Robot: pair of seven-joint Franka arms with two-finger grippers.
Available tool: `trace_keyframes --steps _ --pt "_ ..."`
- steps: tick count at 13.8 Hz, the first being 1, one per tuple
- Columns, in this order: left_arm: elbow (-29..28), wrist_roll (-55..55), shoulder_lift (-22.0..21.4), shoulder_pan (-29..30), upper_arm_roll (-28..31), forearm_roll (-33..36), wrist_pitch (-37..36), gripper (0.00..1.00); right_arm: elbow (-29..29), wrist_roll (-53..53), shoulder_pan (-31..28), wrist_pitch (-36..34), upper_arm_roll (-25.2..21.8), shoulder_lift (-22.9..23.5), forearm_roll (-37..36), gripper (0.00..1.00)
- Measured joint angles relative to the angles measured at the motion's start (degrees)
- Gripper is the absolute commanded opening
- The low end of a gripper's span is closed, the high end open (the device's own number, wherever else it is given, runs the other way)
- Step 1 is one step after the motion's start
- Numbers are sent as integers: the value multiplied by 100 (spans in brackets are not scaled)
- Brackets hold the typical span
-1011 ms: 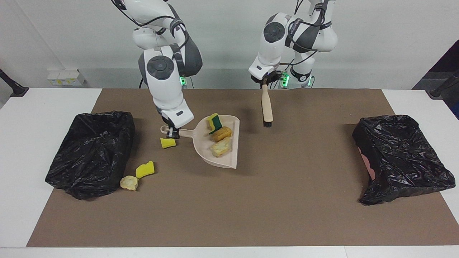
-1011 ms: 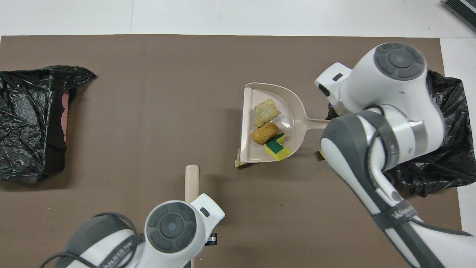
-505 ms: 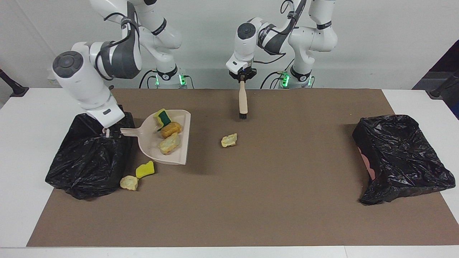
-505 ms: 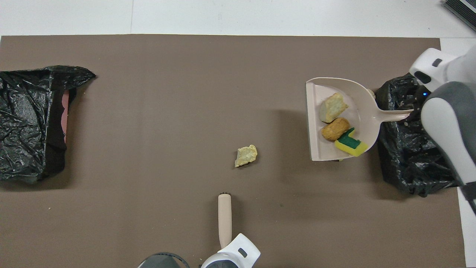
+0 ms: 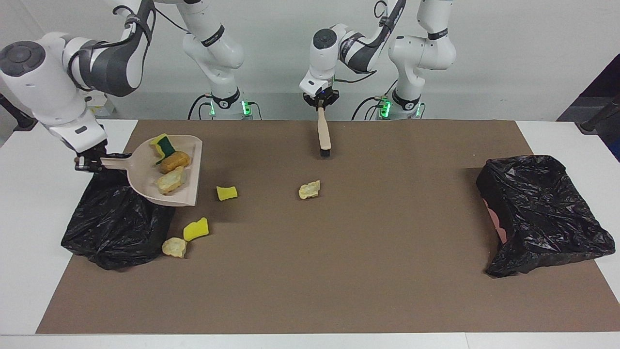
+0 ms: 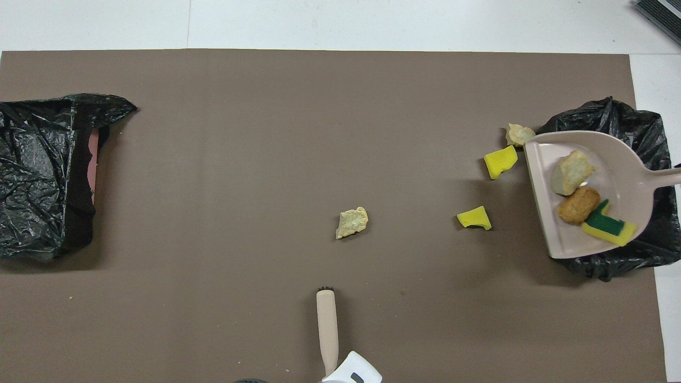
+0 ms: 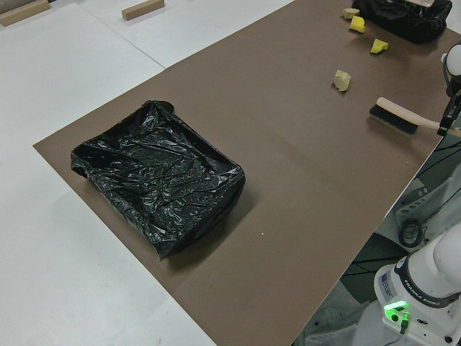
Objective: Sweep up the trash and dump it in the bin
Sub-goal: 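Tilt the dustpan over the trash bag with the right gripper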
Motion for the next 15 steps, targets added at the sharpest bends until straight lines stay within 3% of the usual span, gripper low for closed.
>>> trace_keyframes --steps 2,3,4,5,6,8,12,15 --pt "-2 0 73 -1 -21 -4 39 1 -3 -30 -167 231 -3 -26 -670 0" --pt "-2 0 128 -5 -41 -6 81 14 -21 -30 -273 520 -10 -26 -862 0" --pt "-4 0 199 -9 -67 -6 126 16 -67 -23 -367 881 -21 -26 -1060 0" --pt "-5 0 270 -11 -88 -7 154 27 -132 110 -444 1226 -31 -28 -1270 0" --pt "-4 0 321 -13 -97 -7 180 46 -219 455 -499 1484 -37 -38 -1521 0" --pt "-4 4 381 -14 -94 -7 182 100 -371 1390 -518 1713 -30 -39 -2039 0" --pt "144 213 426 -8 161 -5 176 100 -571 2501 -381 1550 17 -37 -2884 0" --pt "649 977 434 3 1078 356 11 100 -568 2958 54 855 24 -57 -3554 0"
